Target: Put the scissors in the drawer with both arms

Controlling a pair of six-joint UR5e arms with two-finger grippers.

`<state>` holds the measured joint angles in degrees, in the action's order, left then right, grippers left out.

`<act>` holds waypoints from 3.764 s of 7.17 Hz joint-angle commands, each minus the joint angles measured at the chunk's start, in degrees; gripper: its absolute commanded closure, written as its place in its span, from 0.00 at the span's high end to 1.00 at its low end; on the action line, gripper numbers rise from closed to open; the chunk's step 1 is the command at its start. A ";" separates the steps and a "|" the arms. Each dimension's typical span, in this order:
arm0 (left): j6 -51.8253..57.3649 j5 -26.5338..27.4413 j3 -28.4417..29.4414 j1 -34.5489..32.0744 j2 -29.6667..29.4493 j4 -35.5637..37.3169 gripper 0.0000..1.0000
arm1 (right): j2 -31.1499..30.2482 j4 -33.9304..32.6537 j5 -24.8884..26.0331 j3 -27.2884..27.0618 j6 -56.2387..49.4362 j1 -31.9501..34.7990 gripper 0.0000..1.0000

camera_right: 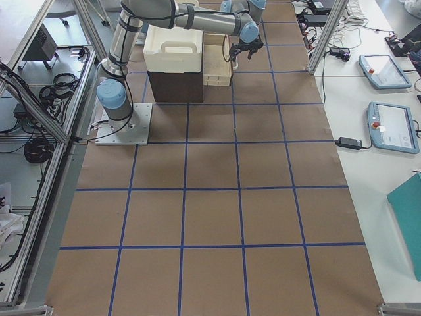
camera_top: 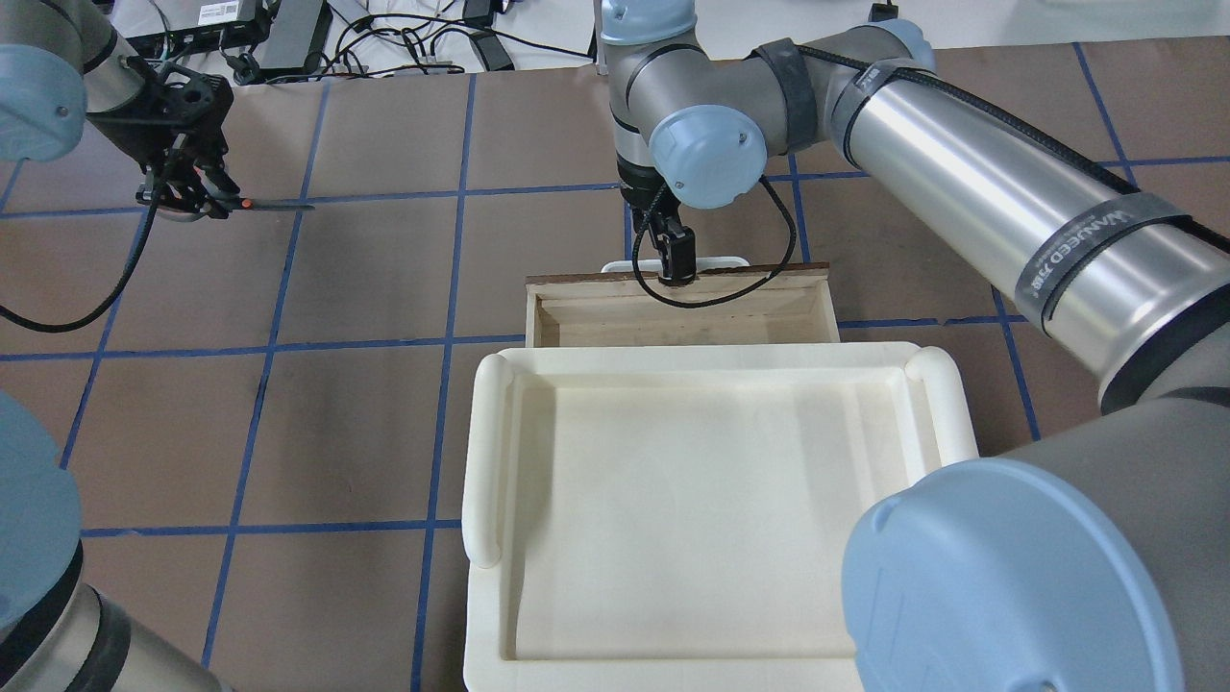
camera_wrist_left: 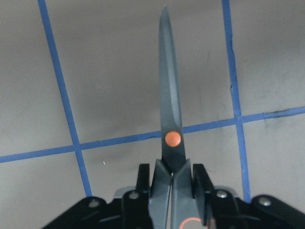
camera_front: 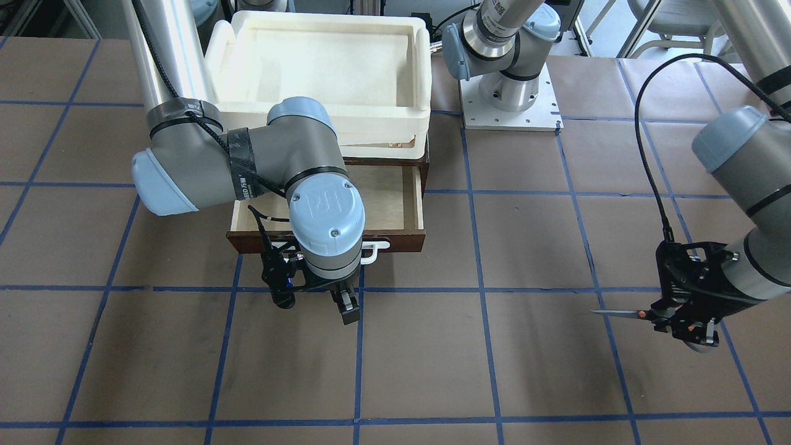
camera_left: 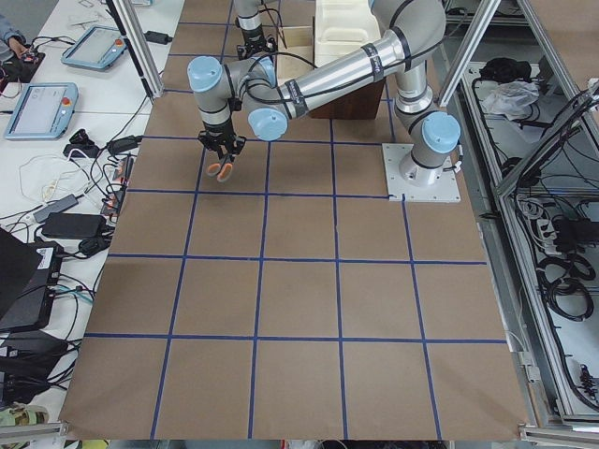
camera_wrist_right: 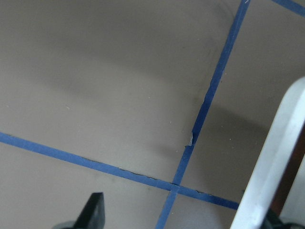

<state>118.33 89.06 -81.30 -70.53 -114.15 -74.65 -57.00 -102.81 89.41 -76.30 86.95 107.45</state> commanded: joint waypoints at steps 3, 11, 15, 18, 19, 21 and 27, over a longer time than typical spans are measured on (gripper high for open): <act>-1.87 0.06 0.00 -1.46 1.91 -0.94 0.02 | 0.75 -0.03 -0.02 0.89 -2.40 -2.51 1.00; -2.66 -0.56 0.00 -1.90 2.35 -1.03 0.00 | 2.34 -0.03 0.15 3.26 -2.40 -2.51 1.00; -3.37 -0.73 0.09 -1.98 2.79 -1.11 0.00 | -0.91 2.60 1.04 3.09 -1.87 -2.24 0.99; -3.37 -0.73 0.00 -1.98 2.79 -1.11 0.00 | -1.00 2.79 0.51 2.65 -0.38 -1.89 0.99; -3.37 -0.73 0.00 -1.98 2.70 -1.11 0.00 | -0.74 2.79 0.42 2.39 -0.29 -1.89 0.99; -3.37 -0.73 0.00 -1.90 2.70 -1.29 0.00 | -0.91 2.79 0.59 2.30 -0.11 -1.89 0.99; -3.37 -1.26 -0.17 -1.90 2.70 -1.38 0.00 | -9.33 6.57 4.00 2.83 -15.99 -5.30 1.00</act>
<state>114.96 87.82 -81.46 -72.42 -111.45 -75.97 -64.14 -96.31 91.49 -73.45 80.77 103.87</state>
